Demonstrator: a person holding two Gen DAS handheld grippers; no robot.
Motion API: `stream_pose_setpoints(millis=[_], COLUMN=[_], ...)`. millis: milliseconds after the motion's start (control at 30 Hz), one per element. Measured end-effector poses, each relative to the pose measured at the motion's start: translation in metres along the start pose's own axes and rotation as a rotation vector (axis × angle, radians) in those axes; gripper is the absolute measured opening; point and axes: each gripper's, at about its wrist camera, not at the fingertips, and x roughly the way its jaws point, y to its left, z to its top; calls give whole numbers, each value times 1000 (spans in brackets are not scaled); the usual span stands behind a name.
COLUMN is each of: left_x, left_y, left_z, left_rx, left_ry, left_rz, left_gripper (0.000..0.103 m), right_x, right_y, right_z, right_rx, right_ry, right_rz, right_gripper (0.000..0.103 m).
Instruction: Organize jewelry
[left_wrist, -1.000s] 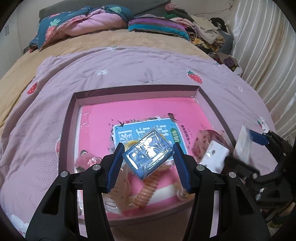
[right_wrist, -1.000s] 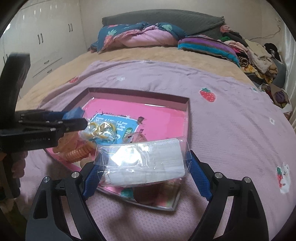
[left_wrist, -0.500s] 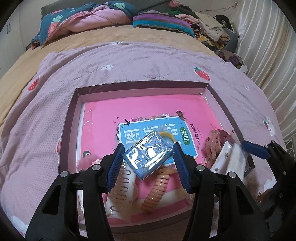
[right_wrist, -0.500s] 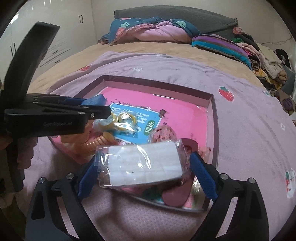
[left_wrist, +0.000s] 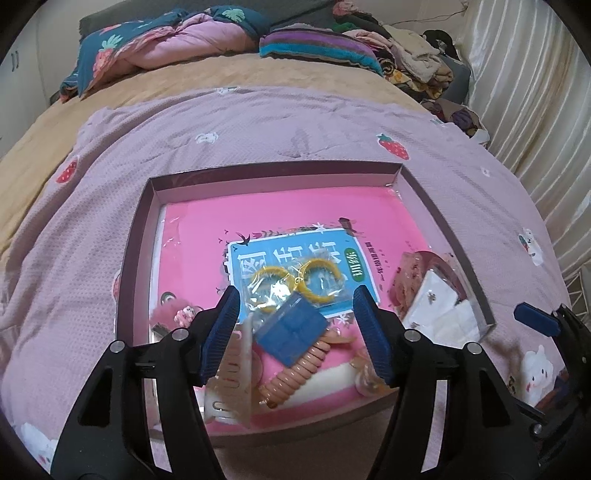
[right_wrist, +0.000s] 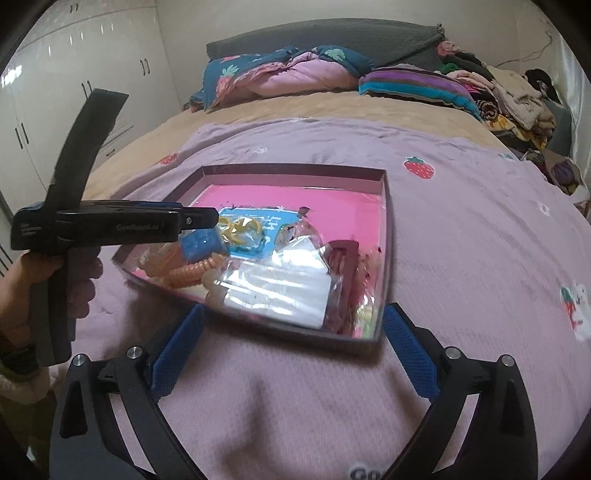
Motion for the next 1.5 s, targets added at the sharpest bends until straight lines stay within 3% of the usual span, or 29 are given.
stream_pose_setpoints(millis=[433,500,900,1500], left_x=[-49,-56,-104,-122], left_y=[-18,-19,-24,-12], left_z=[-15,-19,-64,-125], left_rx=[30,30,41,0], left_ry=[-74,-90,-188,-185], left_rz=[3,10,56,85], left_gripper=[82,93,93,94], right_x=[-45,-52,-77,-81], right_y=[13,16,21,35], right_z=[-20,-24,-35,-62], right_rx=[17,24,34,47], right_ry=[-37,-49,-90,-122], right_rz=[42,48,30,2], right_gripper=[98,98,99,99])
